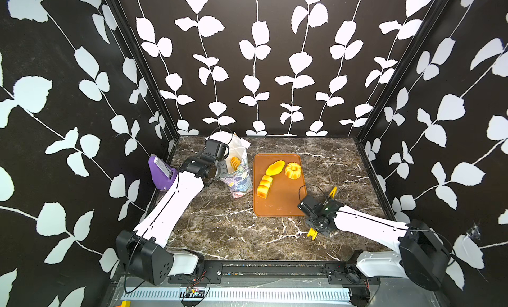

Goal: Pack bread into a paper bag
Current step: Place the clamp at the center of the board.

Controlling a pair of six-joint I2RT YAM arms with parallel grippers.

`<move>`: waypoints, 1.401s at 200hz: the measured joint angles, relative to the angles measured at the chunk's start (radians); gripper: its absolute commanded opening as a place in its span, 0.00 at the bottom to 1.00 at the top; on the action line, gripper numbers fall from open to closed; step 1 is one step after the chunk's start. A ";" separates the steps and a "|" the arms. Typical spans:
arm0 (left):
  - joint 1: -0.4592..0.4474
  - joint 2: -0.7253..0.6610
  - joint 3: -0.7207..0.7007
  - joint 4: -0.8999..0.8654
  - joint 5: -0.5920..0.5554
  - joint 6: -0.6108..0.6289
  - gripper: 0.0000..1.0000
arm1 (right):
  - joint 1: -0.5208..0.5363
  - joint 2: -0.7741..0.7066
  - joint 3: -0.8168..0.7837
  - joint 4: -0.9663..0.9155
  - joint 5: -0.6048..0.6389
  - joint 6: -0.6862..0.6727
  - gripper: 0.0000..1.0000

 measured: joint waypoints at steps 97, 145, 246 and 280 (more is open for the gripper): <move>0.000 -0.008 -0.001 -0.023 0.003 0.010 0.00 | -0.037 0.206 0.129 -0.115 -0.006 -0.090 0.00; 0.000 -0.028 -0.002 -0.035 0.000 0.010 0.00 | 0.011 0.177 0.085 -0.070 0.031 -0.078 0.00; 0.000 -0.028 -0.004 -0.043 -0.002 0.010 0.00 | 0.220 0.281 0.047 -0.047 0.283 0.064 0.00; 0.000 -0.032 -0.004 -0.045 -0.003 0.010 0.00 | 0.270 0.283 0.006 -0.007 0.353 0.113 0.00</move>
